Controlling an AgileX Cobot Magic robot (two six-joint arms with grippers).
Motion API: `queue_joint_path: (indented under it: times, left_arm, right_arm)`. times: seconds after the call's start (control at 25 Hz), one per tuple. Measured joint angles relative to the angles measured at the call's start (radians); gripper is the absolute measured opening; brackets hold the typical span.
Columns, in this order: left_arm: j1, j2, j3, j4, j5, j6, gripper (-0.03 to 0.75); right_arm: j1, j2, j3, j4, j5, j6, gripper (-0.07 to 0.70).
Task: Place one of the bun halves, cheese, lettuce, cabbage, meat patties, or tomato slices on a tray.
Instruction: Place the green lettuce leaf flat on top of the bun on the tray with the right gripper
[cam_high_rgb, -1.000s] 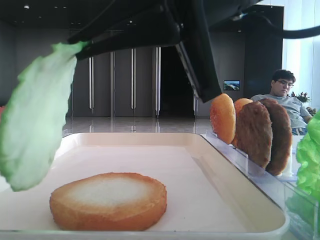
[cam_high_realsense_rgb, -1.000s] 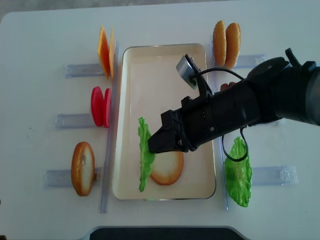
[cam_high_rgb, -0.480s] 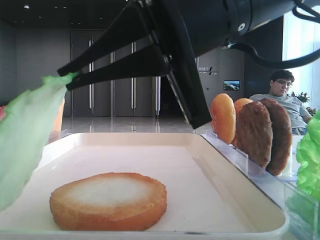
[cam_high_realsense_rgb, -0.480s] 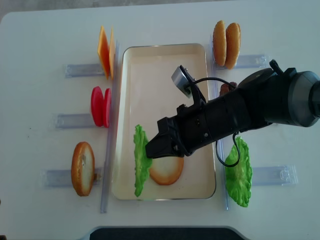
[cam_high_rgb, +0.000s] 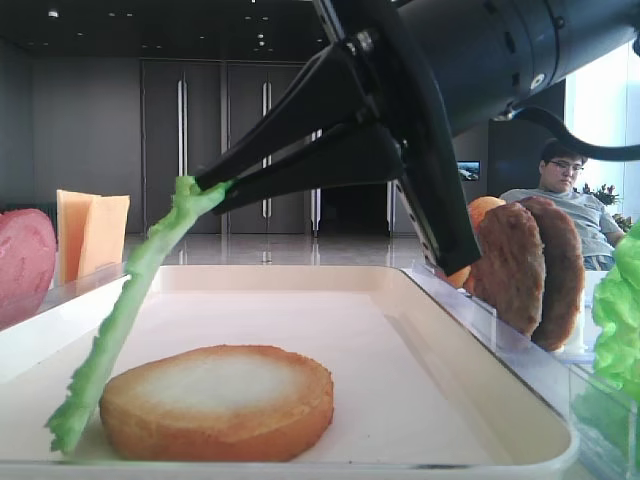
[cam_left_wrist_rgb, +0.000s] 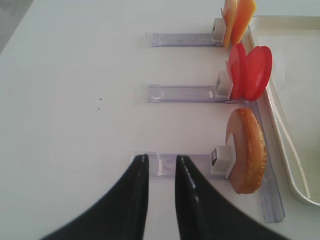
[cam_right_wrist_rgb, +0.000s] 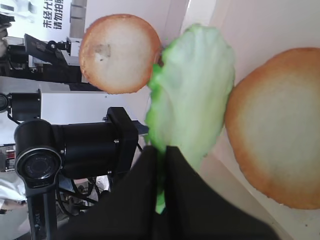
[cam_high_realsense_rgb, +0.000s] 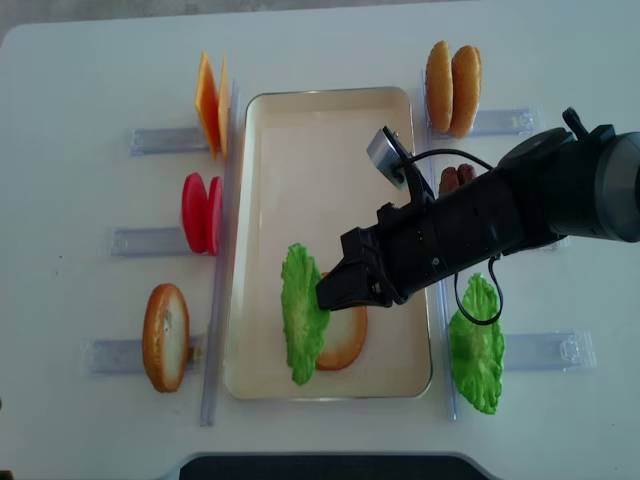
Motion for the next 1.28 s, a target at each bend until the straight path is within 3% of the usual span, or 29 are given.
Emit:
queue_joint_path:
  times: [0.92,1.28]
  left_arm:
    - [0.0,0.0,0.0,0.0,0.0,0.0,0.14]
    - [0.0,0.0,0.0,0.0,0.0,0.0,0.14]
  right_arm:
    - [-0.028,0.001,0.0,-0.087,0.012,0.003,0.014]
    - [-0.029,0.001,0.0,-0.111,-0.018,0.026,0.014]
